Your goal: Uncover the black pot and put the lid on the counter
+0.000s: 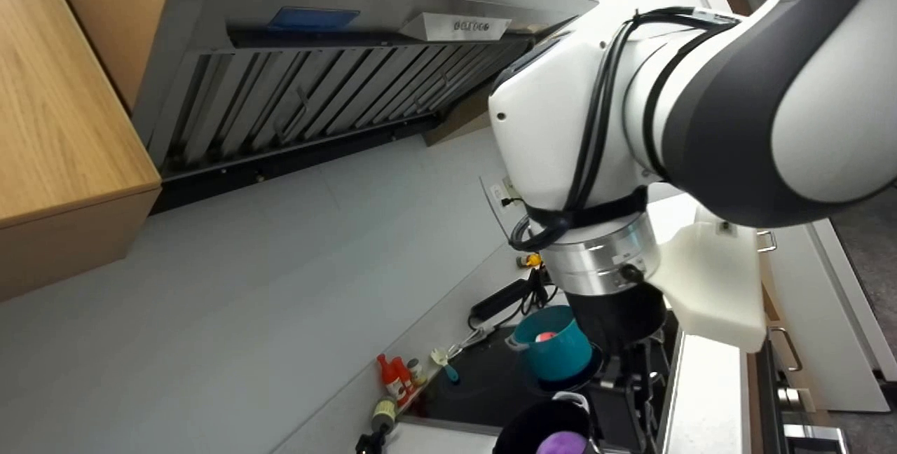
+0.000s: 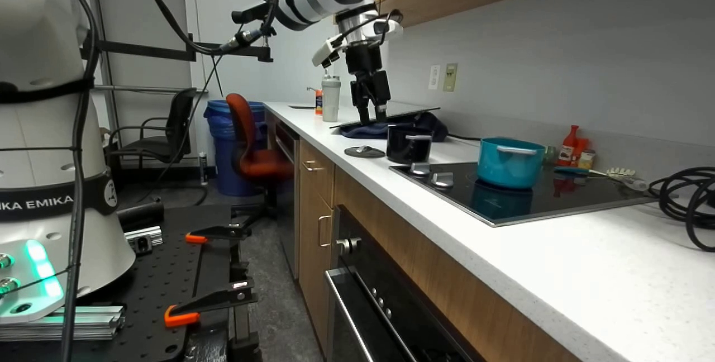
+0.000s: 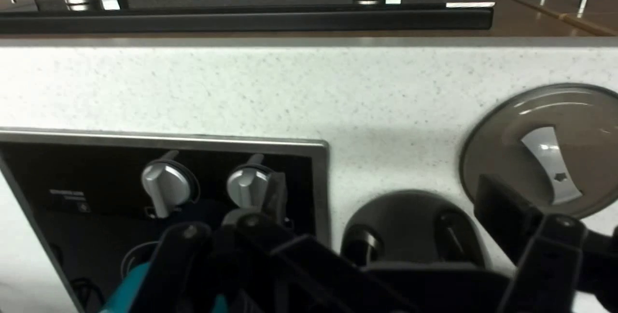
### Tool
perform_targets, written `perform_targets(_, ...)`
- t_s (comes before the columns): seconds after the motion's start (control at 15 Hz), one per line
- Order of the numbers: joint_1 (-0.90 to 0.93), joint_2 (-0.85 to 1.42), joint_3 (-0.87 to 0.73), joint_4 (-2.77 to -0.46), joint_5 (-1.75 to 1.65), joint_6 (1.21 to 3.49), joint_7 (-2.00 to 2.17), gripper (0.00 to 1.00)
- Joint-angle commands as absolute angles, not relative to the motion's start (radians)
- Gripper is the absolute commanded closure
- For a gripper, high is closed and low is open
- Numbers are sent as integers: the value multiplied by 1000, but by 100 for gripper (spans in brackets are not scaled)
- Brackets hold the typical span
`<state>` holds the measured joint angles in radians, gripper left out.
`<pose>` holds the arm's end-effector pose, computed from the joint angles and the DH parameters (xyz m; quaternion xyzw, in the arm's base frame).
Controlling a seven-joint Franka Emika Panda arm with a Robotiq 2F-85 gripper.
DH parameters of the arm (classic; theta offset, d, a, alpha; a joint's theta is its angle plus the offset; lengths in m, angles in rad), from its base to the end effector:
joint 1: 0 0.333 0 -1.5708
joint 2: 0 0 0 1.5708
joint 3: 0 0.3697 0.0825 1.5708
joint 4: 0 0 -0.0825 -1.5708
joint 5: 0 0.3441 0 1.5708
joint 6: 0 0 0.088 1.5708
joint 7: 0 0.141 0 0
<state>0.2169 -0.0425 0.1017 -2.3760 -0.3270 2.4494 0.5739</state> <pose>0.4552 0.1429 0.3987 0.9919 -0.0072 0.1000 0.0775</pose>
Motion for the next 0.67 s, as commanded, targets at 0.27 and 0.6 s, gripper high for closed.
perform_targets(0.27, 85, -326, 165, -2643, -480, 2550, 801, 0)
perform_targets(0.6, 69, -489, 278, -2728, -457, 2509, 900, 0)
